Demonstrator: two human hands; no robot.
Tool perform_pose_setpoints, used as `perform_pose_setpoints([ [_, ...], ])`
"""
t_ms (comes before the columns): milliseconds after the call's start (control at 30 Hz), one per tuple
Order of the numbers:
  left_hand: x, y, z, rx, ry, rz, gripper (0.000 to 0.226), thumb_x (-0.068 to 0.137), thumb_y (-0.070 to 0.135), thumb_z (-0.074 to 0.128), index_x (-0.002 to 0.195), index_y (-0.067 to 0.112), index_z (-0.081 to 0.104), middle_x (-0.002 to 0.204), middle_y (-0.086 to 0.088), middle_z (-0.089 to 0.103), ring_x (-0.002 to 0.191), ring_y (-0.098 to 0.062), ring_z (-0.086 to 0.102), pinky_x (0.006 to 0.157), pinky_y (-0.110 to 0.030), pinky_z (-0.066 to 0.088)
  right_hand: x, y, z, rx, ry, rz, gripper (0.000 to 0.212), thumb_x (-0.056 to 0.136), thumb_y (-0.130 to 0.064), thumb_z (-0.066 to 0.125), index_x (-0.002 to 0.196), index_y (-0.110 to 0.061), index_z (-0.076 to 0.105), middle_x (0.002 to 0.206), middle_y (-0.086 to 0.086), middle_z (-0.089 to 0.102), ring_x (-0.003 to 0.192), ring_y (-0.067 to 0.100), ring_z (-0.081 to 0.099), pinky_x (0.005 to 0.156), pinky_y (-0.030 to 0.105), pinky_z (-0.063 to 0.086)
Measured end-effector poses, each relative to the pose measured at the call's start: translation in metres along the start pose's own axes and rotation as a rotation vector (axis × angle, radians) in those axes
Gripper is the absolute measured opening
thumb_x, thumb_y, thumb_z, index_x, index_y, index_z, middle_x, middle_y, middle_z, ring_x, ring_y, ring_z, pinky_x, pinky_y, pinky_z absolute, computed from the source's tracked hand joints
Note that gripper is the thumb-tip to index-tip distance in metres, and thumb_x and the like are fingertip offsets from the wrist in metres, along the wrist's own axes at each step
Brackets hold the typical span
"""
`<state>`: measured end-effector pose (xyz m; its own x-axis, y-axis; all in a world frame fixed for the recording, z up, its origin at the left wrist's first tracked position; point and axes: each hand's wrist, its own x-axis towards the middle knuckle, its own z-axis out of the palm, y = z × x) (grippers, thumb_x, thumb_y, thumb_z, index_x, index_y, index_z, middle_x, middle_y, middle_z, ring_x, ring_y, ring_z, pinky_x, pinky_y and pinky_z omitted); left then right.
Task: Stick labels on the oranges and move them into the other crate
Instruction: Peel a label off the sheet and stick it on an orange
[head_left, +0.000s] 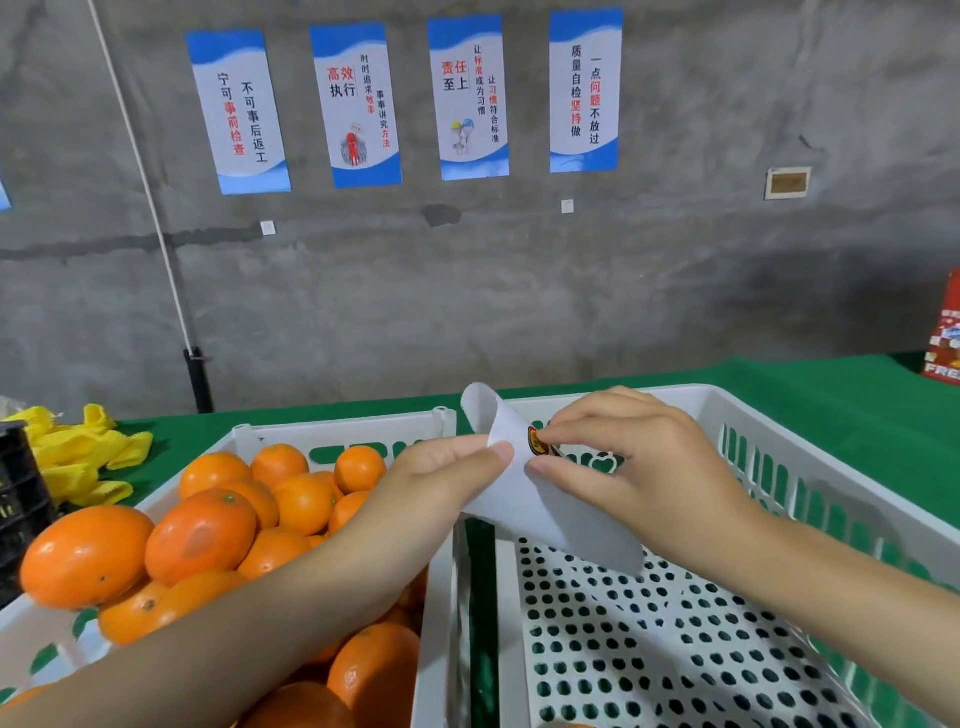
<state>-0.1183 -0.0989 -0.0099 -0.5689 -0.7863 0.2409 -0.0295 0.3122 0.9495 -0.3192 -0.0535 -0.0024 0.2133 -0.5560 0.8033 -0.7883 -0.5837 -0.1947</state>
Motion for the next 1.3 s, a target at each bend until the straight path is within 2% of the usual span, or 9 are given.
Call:
perform_pose_setpoints([
  [200,-0.002,0.001,-0.004,0.040,-0.074,0.043,0.028,0.104,0.030,0.050,0.108,0.024,0.077,0.109,-0.003,0.077,0.106,-0.018,0.072,0.090,-0.025,0.055,-0.001,0.002,0.000,0.072,-0.095,0.029,0.014,0.090,-0.023,0.071,0.100,-0.019,0.080,0.096,-0.013,0.072,0.093,0.004,0.064,0.084,0.028,0.050],
  [367,0.000,-0.002,-0.005,0.102,0.005,0.039,0.026,0.098,0.031,0.055,0.100,0.020,0.078,0.101,-0.010,0.076,0.099,-0.028,0.072,0.089,-0.039,0.056,0.000,0.002,-0.001,0.227,-0.224,0.150,0.016,0.094,-0.023,0.064,0.095,-0.023,0.079,0.091,-0.016,0.072,0.089,0.003,0.065,0.080,0.024,0.049],
  [500,0.001,-0.002,-0.002,0.237,0.073,0.052,0.038,0.092,0.041,0.056,0.080,0.007,0.068,0.072,-0.015,0.062,0.069,-0.021,0.058,0.068,-0.043,0.047,0.004,0.000,-0.002,0.324,-0.132,0.297,0.016,0.092,-0.023,0.062,0.087,-0.024,0.078,0.083,-0.017,0.073,0.080,0.002,0.065,0.074,0.024,0.050],
  [633,-0.002,-0.003,0.002,0.416,-0.025,0.028,0.045,0.101,0.030,0.056,0.069,0.001,0.047,0.066,-0.011,0.039,0.062,-0.021,0.036,0.062,-0.034,0.031,0.001,-0.003,-0.003,0.168,0.046,0.133,0.024,0.097,-0.034,0.052,0.092,-0.022,0.072,0.086,-0.014,0.067,0.086,0.006,0.061,0.073,0.018,0.045],
  [700,-0.004,-0.004,0.004,0.624,-0.126,0.112,0.044,0.101,0.033,0.056,0.073,0.000,0.053,0.072,-0.017,0.050,0.069,-0.024,0.047,0.070,-0.037,0.039,-0.002,-0.008,0.000,0.153,0.072,0.055,0.028,0.102,-0.038,0.045,0.099,-0.023,0.068,0.097,-0.016,0.066,0.097,0.004,0.060,0.082,0.016,0.043],
  [800,-0.009,0.000,0.009,0.828,-0.247,0.274,0.032,0.097,0.041,0.058,0.079,0.017,0.069,0.079,0.001,0.064,0.087,-0.014,0.057,0.090,-0.037,0.043,-0.003,-0.012,0.010,0.091,-0.014,-0.043,0.030,0.103,-0.038,0.036,0.105,-0.027,0.064,0.105,-0.018,0.063,0.105,0.001,0.056,0.093,0.018,0.037],
  [967,-0.006,-0.001,0.007,0.653,-0.174,0.232,0.027,0.094,0.042,0.064,0.091,0.019,0.076,0.081,-0.013,0.069,0.080,-0.032,0.062,0.073,-0.048,0.050,-0.006,-0.007,0.014,0.119,-0.167,0.081,0.031,0.100,-0.053,0.028,0.107,-0.041,0.056,0.076,-0.013,0.063,0.070,0.010,0.060,0.067,0.034,0.049],
  [1200,-0.001,-0.002,-0.005,0.668,-0.157,0.220,0.040,0.096,0.051,0.057,0.088,0.016,0.075,0.079,0.001,0.070,0.073,-0.013,0.064,0.072,-0.040,0.051,-0.004,0.000,0.012,0.071,-0.156,0.195,0.038,0.092,-0.056,0.032,0.098,-0.034,0.063,0.054,-0.009,0.051,0.050,0.011,0.045,0.048,0.024,0.029],
  [1300,0.007,0.001,-0.031,0.923,0.001,0.310,0.044,0.098,0.053,0.046,0.089,0.020,0.073,0.080,0.004,0.067,0.076,-0.010,0.060,0.073,-0.033,0.048,-0.005,0.000,0.010,0.089,-0.197,0.186,0.031,0.093,-0.055,0.039,0.093,-0.035,0.063,0.049,-0.003,0.046,0.044,0.011,0.039,0.046,0.024,0.024],
])
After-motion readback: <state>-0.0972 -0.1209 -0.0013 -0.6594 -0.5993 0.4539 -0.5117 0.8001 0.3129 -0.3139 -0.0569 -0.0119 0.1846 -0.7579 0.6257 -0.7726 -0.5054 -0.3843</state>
